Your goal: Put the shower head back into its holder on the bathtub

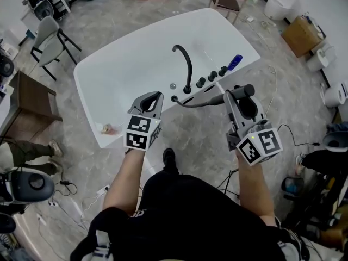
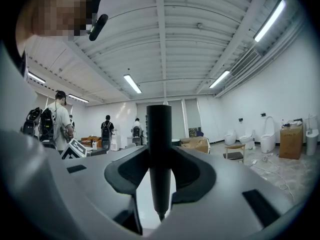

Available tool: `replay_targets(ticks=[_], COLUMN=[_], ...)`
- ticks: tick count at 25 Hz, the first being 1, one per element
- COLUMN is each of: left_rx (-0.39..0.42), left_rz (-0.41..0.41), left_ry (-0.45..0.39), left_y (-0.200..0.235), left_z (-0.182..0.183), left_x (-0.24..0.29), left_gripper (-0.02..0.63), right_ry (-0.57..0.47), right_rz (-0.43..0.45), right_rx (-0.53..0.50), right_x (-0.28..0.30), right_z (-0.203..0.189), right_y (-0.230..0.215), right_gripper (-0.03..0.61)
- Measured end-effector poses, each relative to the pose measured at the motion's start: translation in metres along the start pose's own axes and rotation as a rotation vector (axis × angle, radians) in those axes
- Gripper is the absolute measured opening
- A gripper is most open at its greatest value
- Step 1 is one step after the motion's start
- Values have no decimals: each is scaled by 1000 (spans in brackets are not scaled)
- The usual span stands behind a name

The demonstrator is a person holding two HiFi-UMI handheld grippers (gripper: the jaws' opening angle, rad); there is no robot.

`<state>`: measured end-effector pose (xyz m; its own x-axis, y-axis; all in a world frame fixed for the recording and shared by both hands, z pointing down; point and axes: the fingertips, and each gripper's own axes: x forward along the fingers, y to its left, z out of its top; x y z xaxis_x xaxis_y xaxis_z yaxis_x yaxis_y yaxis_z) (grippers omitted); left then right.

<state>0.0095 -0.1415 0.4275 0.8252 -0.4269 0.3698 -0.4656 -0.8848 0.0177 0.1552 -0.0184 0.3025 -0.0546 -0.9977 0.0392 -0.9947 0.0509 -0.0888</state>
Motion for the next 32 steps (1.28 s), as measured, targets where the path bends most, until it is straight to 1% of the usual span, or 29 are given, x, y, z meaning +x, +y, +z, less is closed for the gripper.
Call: replay_targets(ticks=[5, 10, 13, 17, 21, 25, 29, 32], left_rx=[-7, -17, -22, -21, -24, -45, -64, -87], left_rz=[-7, -14, 2, 20, 56, 117, 175, 219], left_ry=[3, 5, -1, -3, 14, 37, 52, 63], left_y=[39, 58, 69, 71, 74, 77, 68, 60], left_z=[6, 8, 12, 12, 20, 31, 43, 42], left_x=[27, 34, 37, 51, 65, 84, 114, 126], left_gripper=[20, 20, 20, 20, 20, 20, 20, 20], right_ry=[-9, -54, -81, -70, -32, -3, 27, 55], right_rz=[-25, -67, -88, -91, -39, 30, 143, 232], right_rx=[11, 11, -3, -10, 17, 53, 78, 97], right_x=[30, 40, 42, 49, 72, 92, 114, 126], right_z=[8, 37, 52, 39, 26, 21, 15, 6], right_y=[-10, -30, -47, -68, -83, -108, -131, -138], right_gripper=[146, 146, 146, 147, 146, 146, 147, 146])
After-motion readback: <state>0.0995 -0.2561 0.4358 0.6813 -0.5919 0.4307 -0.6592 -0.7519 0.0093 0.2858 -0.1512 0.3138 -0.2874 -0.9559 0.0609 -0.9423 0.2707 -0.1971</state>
